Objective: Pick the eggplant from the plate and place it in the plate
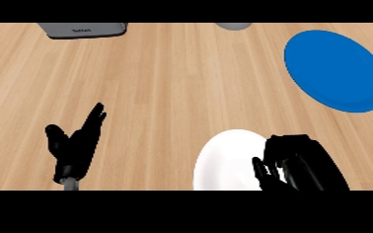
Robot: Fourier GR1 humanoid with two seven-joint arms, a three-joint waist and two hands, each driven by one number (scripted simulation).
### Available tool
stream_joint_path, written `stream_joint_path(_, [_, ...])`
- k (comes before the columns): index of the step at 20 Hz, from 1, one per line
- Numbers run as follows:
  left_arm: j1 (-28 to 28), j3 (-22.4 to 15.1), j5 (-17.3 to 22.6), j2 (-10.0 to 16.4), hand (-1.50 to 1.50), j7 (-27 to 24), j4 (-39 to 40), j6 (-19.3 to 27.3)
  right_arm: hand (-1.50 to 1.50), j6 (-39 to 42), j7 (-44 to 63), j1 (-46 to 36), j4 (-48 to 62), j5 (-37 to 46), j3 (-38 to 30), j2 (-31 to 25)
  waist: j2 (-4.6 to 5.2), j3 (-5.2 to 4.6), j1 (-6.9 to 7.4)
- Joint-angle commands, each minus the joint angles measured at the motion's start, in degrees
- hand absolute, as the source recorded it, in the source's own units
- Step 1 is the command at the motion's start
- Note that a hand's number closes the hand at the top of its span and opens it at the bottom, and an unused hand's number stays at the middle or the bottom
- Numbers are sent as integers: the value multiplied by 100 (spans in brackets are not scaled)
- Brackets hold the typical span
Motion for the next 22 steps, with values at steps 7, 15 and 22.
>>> stream_joint_path(7, [-189,-91,-75,-189,0,65,356,-98,150,-1096,-802,1600,-1004,-1697,-1898,39,103,-40,198])
stream_joint_path(15, [-199,-198,-372,-257,0,178,283,22,150,-676,-1787,444,1018,-3561,-3575,107,120,-39,352])
stream_joint_path(22, [-207,-105,-184,-156,0,48,329,-406,150,-979,-2838,-1143,3661,-3449,-4421,-225,148,-35,471])
